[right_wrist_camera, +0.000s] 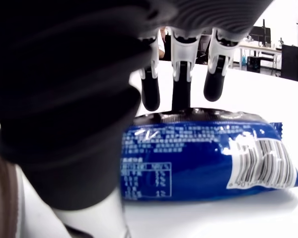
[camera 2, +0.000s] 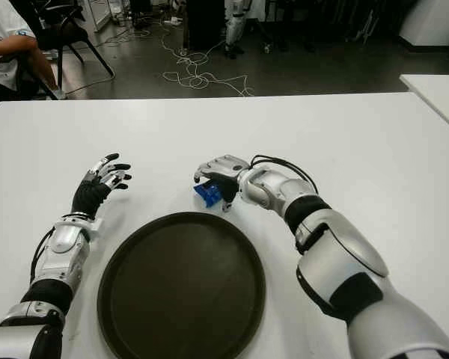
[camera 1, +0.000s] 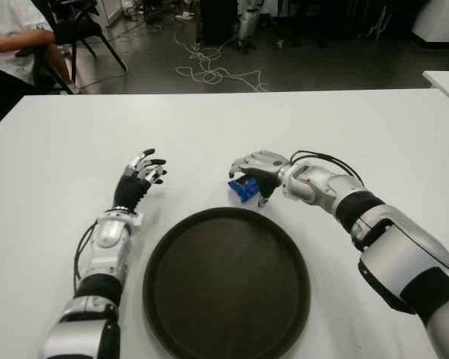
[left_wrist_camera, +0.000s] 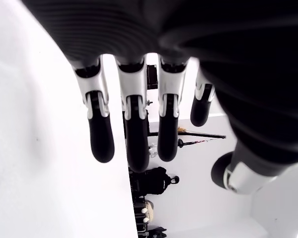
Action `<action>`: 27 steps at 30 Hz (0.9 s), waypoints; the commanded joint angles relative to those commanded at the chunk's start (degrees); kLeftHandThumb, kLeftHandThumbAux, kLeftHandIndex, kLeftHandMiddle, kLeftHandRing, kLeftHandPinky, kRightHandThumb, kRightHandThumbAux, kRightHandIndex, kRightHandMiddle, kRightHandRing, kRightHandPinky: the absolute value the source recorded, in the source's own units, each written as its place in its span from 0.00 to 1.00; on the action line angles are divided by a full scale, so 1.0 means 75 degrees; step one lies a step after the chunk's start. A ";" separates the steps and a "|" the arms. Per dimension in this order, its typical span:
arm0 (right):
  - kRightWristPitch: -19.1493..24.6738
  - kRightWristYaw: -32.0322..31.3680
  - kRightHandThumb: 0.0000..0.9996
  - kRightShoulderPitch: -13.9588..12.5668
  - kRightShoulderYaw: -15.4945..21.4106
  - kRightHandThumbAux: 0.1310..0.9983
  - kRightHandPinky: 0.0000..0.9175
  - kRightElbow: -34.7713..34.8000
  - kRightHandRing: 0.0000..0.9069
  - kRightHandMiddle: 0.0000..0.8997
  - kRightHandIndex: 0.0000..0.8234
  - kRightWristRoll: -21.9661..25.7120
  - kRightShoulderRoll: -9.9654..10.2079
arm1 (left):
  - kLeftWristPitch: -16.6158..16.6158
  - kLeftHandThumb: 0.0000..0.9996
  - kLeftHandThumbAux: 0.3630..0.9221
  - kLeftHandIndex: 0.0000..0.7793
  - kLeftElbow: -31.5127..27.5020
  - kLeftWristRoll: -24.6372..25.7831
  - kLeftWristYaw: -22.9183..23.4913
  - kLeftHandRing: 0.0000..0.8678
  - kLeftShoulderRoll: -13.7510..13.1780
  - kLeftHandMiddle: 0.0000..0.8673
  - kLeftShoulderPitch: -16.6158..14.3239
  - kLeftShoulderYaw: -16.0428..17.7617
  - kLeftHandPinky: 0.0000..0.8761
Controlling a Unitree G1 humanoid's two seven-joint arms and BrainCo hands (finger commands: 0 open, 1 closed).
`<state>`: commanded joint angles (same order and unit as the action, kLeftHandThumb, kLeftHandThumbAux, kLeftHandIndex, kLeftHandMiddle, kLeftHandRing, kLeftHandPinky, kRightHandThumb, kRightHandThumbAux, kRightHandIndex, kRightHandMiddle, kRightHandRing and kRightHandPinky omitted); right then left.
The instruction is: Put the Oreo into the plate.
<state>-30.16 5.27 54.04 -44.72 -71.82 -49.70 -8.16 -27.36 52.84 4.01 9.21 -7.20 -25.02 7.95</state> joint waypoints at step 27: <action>0.0102 0.1188 0.14 -0.0239 -0.0164 0.88 0.54 -0.0287 0.59 0.59 0.54 -0.0070 0.0192 | 0.0084 0.24 0.45 0.22 -0.0183 0.0031 -0.0042 0.39 0.0047 0.36 0.0079 0.0003 0.44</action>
<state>-29.40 14.18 52.24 -45.95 -73.98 -50.22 -6.72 -26.73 51.47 4.24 8.89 -6.85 -24.43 7.97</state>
